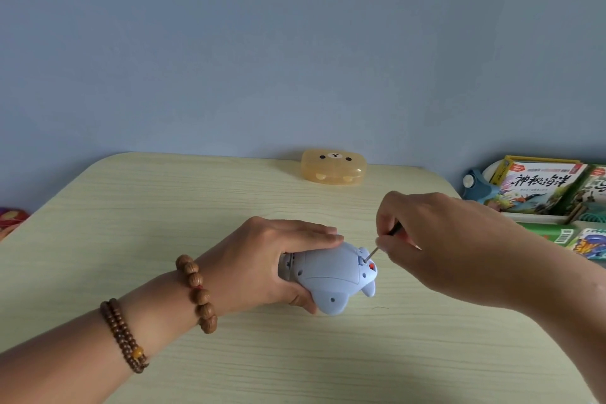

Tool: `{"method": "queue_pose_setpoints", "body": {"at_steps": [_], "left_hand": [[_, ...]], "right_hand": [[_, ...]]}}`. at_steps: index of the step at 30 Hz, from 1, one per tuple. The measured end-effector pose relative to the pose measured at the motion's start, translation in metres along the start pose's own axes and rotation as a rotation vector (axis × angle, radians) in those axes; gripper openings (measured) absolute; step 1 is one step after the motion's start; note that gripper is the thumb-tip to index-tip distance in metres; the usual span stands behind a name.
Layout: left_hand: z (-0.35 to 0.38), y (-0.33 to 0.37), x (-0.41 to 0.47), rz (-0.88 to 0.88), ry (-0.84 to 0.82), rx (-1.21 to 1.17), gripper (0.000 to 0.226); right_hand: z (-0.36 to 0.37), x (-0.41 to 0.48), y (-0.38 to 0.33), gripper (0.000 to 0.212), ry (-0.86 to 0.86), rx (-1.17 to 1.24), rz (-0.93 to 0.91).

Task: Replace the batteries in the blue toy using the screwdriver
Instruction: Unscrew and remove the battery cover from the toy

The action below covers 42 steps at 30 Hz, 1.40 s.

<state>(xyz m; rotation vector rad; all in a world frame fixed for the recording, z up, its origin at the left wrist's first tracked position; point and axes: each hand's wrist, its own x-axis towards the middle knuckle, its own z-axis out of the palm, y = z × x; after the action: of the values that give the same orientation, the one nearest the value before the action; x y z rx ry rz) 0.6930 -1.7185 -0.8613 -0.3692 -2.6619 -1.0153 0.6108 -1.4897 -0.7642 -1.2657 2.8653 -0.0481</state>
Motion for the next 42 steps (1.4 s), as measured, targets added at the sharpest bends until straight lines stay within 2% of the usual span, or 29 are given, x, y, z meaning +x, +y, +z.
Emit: {"method": "queue_pose_setpoints", "body": {"at_steps": [4,6,10,12,17,19,22,24,30,34,36,40,42], "left_hand": [[0.000,0.000,0.001,0.000,-0.002,0.005,0.084],[0.000,0.000,0.000,0.000,-0.003,0.002,0.084],[0.000,0.001,0.000,0.000,-0.004,0.001,0.083],[0.000,0.002,0.001,0.000,0.002,0.000,0.083],[0.000,0.002,0.001,0.010,0.002,0.010,0.083],[0.000,0.003,0.001,0.010,0.000,0.007,0.083],[-0.001,0.004,0.001,0.005,-0.003,0.009,0.083],[-0.001,0.004,0.001,0.001,-0.007,0.009,0.083],[-0.001,0.003,0.000,-0.003,-0.013,-0.003,0.084],[-0.001,0.004,0.000,-0.004,-0.009,-0.011,0.084],[-0.002,0.005,0.001,-0.006,-0.012,-0.008,0.084],[-0.001,0.004,0.001,-0.002,-0.022,-0.001,0.083],[-0.001,0.004,0.001,-0.004,-0.017,-0.002,0.083]], "right_hand": [[0.002,0.005,-0.001,0.037,0.020,-0.069,0.042],[0.005,0.005,-0.001,0.043,0.047,-0.080,0.043],[0.003,-0.001,-0.001,0.018,0.036,0.010,0.012],[0.002,-0.002,-0.002,0.013,0.027,0.010,0.017],[0.010,0.004,-0.002,0.044,0.104,-0.119,0.057],[0.010,0.003,-0.001,0.042,0.090,-0.087,0.060],[0.006,-0.001,-0.002,0.022,0.044,0.010,0.044],[0.005,-0.002,-0.003,0.019,0.040,0.028,0.049],[0.010,0.003,-0.003,0.048,0.083,-0.087,0.095],[0.006,-0.003,-0.002,0.022,0.024,0.044,0.078],[0.006,-0.003,-0.002,0.018,0.024,0.061,0.086],[0.011,0.002,-0.003,0.042,0.077,-0.039,0.114],[0.012,0.002,-0.003,0.046,0.087,-0.059,0.107]]}}
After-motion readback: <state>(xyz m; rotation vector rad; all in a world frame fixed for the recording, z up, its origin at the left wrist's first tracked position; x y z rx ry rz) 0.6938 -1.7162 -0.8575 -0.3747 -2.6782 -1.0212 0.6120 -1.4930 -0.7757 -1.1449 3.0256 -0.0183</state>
